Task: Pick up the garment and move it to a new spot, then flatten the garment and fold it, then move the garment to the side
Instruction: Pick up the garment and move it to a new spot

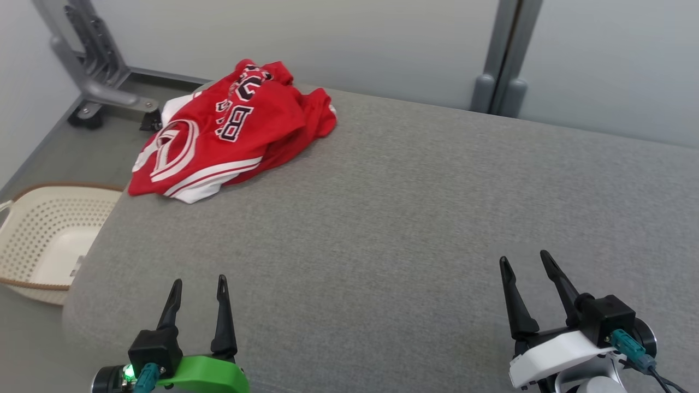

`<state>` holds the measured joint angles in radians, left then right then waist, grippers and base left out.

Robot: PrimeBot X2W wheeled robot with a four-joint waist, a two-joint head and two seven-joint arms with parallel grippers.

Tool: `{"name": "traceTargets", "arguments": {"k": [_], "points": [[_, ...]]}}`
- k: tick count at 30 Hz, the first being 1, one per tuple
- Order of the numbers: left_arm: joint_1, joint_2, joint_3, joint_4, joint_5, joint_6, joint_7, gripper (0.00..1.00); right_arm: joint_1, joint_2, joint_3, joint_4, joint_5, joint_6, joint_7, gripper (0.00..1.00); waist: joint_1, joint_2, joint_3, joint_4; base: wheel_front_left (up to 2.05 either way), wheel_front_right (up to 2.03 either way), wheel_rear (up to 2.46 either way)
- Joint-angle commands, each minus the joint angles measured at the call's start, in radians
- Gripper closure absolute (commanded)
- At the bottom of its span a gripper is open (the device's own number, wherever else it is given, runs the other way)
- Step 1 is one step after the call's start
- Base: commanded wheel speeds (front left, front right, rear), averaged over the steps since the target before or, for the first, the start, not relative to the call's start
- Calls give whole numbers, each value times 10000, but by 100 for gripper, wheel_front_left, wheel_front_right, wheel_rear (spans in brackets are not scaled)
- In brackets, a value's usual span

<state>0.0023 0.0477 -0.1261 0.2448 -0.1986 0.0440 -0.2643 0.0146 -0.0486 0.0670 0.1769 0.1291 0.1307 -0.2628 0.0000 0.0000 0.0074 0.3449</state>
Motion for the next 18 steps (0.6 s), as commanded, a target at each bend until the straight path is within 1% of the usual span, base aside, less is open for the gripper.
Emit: {"name": "traceTargets", "arguments": {"k": [1, 5, 15, 18], "points": [[87, 49, 55, -28, 53, -34, -4, 0, 3, -33, 17, 12, 59, 1, -32, 0, 0, 0, -33, 1287, 0, 0, 0], [141, 49, 169, -71, 49, -58, -1, 0, -38, -33, 150, 31, 77, 1, -32, 0, 0, 0, -7, 1742, 0, 0, 0], [244, 46, 292, -505, -189, 167, -1, 0, -459, -37, 526, 159, -182, 1, -32, 0, 0, 0, 418, 1898, 0, 0, 0], [201, 48, 270, -511, -265, 114, 0, 0, -508, -38, 450, 80, -305, 1, -32, 0, 0, 0, 597, 1910, 0, 0, 0]]}}
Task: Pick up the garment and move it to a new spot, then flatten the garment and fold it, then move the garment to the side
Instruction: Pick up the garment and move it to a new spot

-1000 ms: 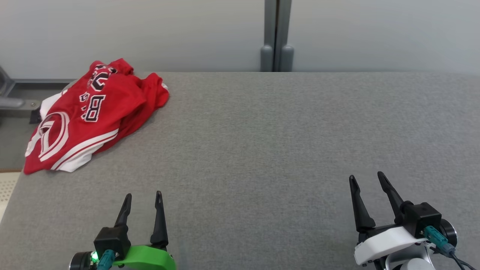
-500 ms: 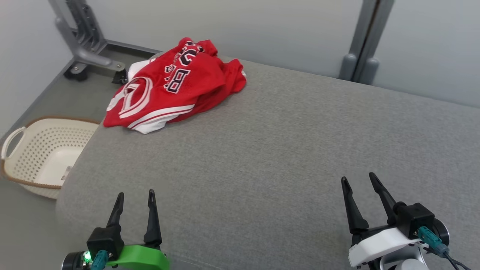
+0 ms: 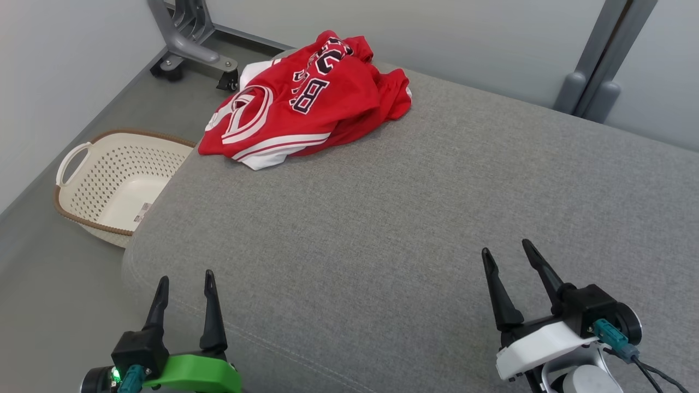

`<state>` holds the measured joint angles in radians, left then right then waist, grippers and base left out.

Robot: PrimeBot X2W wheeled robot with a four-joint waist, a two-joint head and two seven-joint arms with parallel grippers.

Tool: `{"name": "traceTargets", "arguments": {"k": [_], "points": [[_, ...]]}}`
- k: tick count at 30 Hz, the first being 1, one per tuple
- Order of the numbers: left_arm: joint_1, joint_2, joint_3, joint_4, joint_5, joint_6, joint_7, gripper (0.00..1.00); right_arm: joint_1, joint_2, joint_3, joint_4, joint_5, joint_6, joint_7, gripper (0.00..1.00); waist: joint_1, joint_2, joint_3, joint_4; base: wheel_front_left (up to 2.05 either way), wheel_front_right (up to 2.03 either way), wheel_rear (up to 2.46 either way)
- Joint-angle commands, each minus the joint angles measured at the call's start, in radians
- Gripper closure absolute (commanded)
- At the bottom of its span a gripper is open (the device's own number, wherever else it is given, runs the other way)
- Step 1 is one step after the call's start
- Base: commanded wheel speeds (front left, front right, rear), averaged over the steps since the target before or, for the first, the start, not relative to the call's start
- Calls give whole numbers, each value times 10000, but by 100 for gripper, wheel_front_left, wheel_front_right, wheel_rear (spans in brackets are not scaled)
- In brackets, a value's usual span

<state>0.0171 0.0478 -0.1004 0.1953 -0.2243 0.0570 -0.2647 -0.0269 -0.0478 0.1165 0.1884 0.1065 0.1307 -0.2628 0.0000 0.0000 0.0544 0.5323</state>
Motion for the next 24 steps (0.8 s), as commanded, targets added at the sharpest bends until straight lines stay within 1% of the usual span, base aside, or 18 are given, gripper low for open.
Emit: {"name": "traceTargets", "arguments": {"k": [1, 4, 7, 11, 13, 16, 19, 21, 24], "points": [[-15, 47, 68, -7, -17, -42, 3, 0, -104, -48, -104, -79, -113, 1, -32, 0, 0, 0, 187, 39, 0, 0, 0], [-372, 111, 401, -94, 94, -117, 3, 0, -148, -41, -255, -205, -315, 1, -32, 0, 0, 0, 476, -69, 0, 0, 0], [-1046, 390, 802, -245, 300, -267, 3, 0, -309, -47, -330, -342, -600, -1, -32, 0, 0, 0, 967, -350, 0, 0, 0], [-2592, 1064, 1100, -293, 723, -521, 3, 0, -617, -47, -477, -515, -1064, -1, -32, 0, 0, 0, 1695, -757, 0, 0, 0], [-3559, 1379, 1095, -100, 898, -709, 3, 0, -808, -50, -543, -621, -1286, -1, -32, 0, 0, 0, 2074, -967, 0, 0, 0], [-5210, 2002, 1022, 461, 1003, -1157, 5, 0, -1106, -47, -560, -799, -1596, -1, -32, 0, 0, 0, 2630, -1364, 0, 0, 0], [-6598, 2495, 791, 1325, 988, -1514, 208, 0, -1413, -47, -615, -1020, -1849, -1, -32, 0, 0, 0, 3177, -1734, 0, 0, 0], [-7457, 2680, 547, 2004, 781, -1698, 551, 0, -1534, -47, -689, -1201, -2034, -1, -32, 0, 0, 0, 3532, -1911, 0, 0, 0], [-8411, 2901, 133, 3091, 246, -1839, 1361, 0, -1681, -81, -764, -1403, -2214, -1, -32, 0, 0, 0, 4019, -2153, 0, 0, 0]]}}
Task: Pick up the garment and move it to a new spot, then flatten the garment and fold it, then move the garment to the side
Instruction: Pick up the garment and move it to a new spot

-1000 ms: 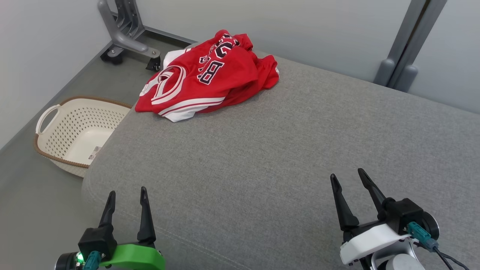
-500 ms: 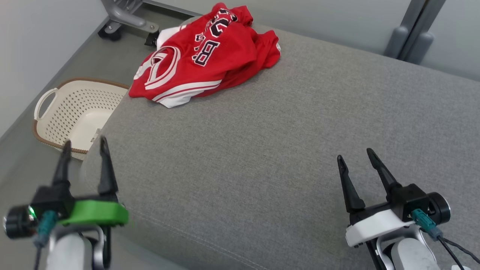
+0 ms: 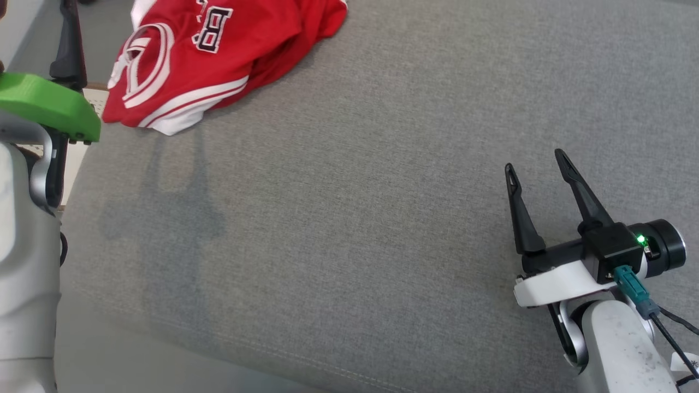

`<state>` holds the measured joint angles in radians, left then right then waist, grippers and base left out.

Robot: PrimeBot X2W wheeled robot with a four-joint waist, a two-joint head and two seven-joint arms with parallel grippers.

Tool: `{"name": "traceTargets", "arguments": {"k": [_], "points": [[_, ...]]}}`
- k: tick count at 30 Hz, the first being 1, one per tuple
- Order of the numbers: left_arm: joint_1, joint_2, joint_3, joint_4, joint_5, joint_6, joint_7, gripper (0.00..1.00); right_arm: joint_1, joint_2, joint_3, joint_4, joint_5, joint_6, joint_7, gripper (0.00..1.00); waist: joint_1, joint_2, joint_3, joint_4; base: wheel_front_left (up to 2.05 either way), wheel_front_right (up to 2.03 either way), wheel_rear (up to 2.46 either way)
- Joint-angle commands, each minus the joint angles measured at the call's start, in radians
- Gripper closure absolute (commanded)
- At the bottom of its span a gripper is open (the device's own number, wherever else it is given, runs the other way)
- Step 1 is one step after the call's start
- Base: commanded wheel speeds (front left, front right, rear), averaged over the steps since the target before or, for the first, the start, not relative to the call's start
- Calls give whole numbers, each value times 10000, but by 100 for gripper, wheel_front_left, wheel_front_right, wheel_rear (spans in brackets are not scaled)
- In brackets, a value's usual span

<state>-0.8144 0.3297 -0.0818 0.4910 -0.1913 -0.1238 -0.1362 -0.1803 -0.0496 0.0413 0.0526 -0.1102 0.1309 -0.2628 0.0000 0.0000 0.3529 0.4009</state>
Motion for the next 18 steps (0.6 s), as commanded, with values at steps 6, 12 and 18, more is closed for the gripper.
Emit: {"name": "traceTargets", "arguments": {"k": [6, 12, 18], "points": [[-893, 845, -2299, 1536, -1308, -58, 1434, 0, -167, -115, -163, -279, -184, -4, -32, 0, 0, 0, 1638, -1143, 0, 0, 0], [-1066, 1383, -3908, 2273, -2687, -60, 1901, 0, -121, -105, -201, -483, -232, -4, -32, 0, 0, 0, 1979, -1292, 0, 0, 0], [-1320, 1548, -4739, 2932, -3316, -62, 1513, 0, -140, -97, -316, -464, -191, -6, -30, 0, 0, 0, 2130, -1372, 0, 0, 0]]}}
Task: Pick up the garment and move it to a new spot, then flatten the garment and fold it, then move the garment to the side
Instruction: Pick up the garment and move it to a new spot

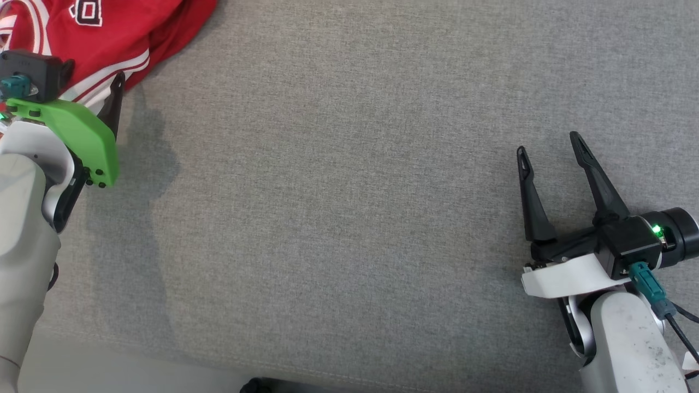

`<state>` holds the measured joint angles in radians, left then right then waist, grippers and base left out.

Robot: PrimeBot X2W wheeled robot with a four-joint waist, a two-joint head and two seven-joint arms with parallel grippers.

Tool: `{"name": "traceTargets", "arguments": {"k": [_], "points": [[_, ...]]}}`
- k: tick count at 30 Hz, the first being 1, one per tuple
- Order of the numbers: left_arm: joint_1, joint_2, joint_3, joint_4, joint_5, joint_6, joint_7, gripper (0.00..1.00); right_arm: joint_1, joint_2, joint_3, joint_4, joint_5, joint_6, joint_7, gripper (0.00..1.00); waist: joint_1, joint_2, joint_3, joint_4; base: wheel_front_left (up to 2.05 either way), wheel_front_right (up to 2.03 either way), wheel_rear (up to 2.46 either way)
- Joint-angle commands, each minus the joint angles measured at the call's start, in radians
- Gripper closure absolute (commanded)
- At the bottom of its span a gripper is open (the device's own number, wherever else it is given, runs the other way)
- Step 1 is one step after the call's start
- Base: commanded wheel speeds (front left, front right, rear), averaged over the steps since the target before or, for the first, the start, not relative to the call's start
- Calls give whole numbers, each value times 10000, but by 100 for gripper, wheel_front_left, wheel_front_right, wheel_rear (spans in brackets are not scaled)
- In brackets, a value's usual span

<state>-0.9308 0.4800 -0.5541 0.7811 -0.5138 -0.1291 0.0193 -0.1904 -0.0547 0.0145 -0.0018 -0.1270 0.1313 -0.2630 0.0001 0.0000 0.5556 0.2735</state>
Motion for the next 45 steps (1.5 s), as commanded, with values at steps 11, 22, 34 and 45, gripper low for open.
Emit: {"name": "traceTargets", "arguments": {"k": [11, 22, 34, 45], "points": [[-808, 100, -1013, 814, -726, -9, -683, 69, -103, -21, -76, 181, 47, -11, -5, 0, -1, 0, 95, -213, 0, 0, 0], [-1464, 540, -1495, 1223, -857, 59, -1615, 100, -271, 30, 24, 335, 417, -11, -16, 0, -1, 0, -695, -352, 0, 0, 0], [-2836, 425, -2154, 251, 270, 272, -2425, 100, 239, 36, -871, 656, 1524, -11, -17, 0, -1, 0, -2875, -1060, 0, 0, 0], [-3650, -274, -2868, -1751, 327, 85, -1633, 100, 1128, 35, -1336, 984, 2399, -11, -17, 0, -1, 0, -4464, -2671, 0, 0, 0]]}}
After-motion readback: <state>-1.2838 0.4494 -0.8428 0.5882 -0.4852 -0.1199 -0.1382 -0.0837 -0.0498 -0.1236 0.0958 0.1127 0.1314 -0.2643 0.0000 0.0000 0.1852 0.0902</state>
